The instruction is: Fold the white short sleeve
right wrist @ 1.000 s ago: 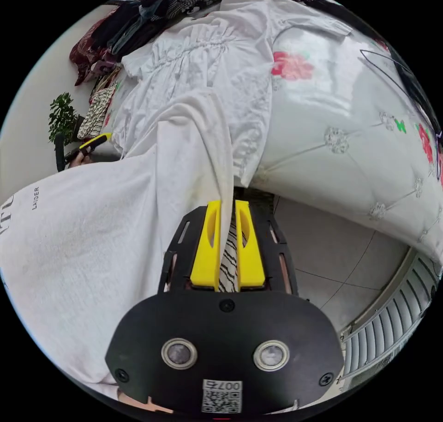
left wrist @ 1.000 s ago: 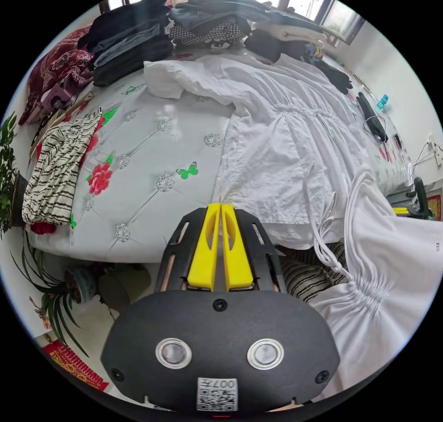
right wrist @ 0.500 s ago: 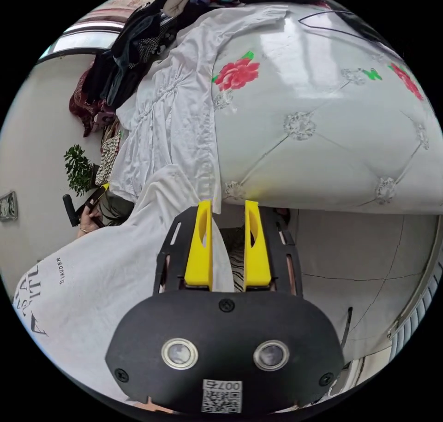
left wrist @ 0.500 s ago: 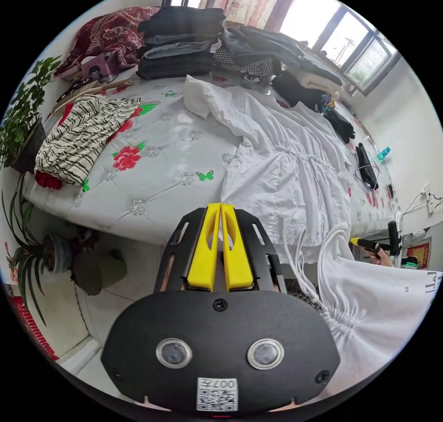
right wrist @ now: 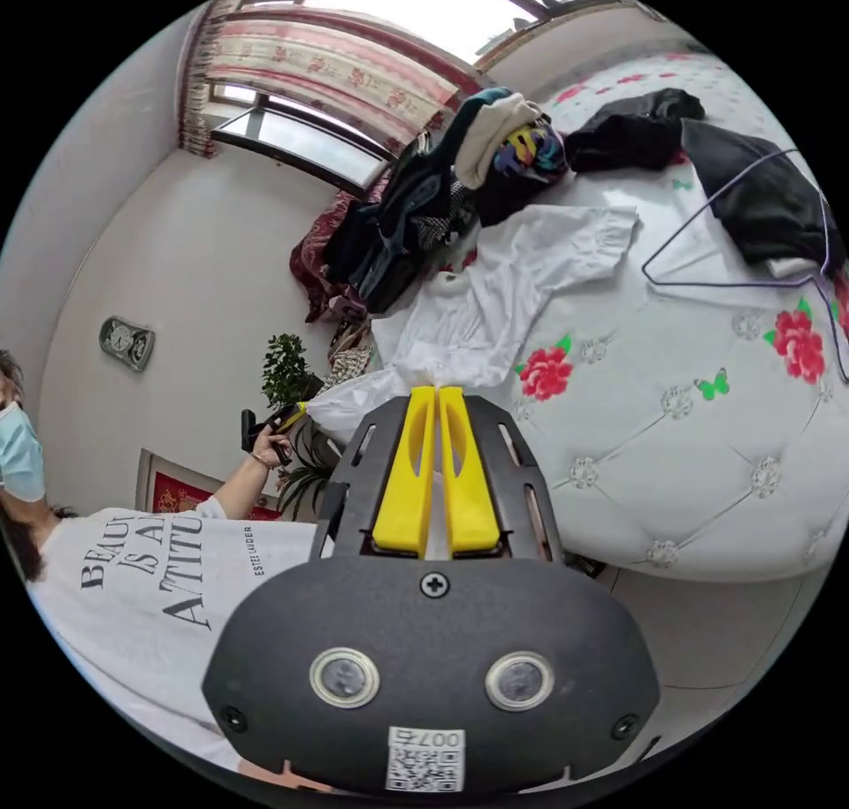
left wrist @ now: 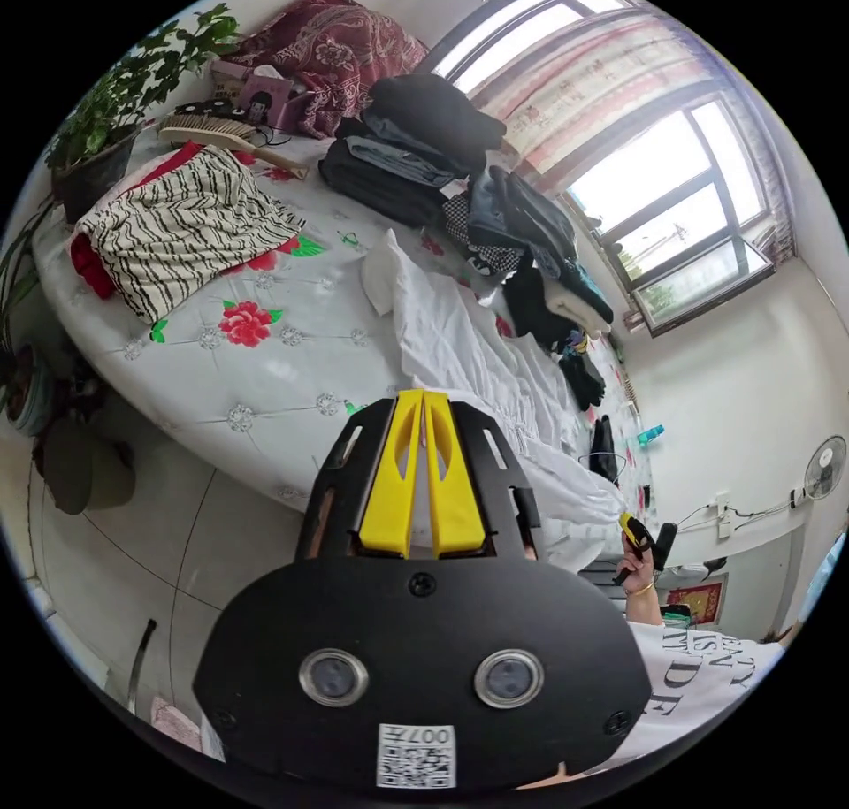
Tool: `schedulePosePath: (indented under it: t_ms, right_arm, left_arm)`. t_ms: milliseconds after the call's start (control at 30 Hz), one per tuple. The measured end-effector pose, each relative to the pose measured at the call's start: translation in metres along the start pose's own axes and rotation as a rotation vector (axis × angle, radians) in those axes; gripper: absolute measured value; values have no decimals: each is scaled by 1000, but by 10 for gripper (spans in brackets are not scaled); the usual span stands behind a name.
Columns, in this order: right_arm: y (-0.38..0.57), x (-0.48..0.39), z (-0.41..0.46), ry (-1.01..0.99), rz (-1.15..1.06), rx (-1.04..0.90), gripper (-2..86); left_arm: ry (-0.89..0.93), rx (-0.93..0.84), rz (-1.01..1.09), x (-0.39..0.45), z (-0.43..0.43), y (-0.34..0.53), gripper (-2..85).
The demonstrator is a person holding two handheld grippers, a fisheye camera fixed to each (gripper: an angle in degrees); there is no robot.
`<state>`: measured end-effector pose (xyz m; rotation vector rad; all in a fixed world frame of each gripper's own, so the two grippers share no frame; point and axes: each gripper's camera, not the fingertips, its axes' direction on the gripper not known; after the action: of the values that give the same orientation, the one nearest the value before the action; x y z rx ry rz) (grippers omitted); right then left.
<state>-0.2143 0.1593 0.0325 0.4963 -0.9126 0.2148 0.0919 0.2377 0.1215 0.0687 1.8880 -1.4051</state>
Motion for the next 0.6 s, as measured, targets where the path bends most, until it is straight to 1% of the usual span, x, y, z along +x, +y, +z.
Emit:
schedulePosePath:
  t_ms: [67, 133, 267, 333, 400, 467, 500, 567, 600]
  right_arm:
    - [9, -9, -24, -20, -40, 22, -3]
    - [24, -6, -29, -8, -20, 8, -3]
    - [56, 26, -12, 27, 130, -73, -3]
    - [53, 40, 0, 12, 192, -83, -3]
    - [36, 48, 13, 12, 214, -72, -3]
    - [-10, 53, 32, 26, 216, -37, -3]
    - [-24, 54, 36, 25, 220, -23, -3]
    - [-93, 41, 39, 29, 189, 74, -3]
    - [-110, 34, 38, 31, 175, 101, -3]
  left_arm:
    - [58, 6, 14, -12, -7, 10, -10]
    - [89, -16, 16, -25, -4, 24, -10]
    - [89, -114, -42, -66, 18, 49, -10]
    - [108, -140, -80, -85, 32, 45, -10]
    - [148, -150, -129, -101, 49, 28, -10]
    - [191, -128, -128, -103, 72, -18, -10]
    - [196, -127, -129, -101, 78, -32, -10]
    - [230, -97, -100, -76, 92, -102, -10]
    - [241, -82, -82, -66, 92, -121, -10]
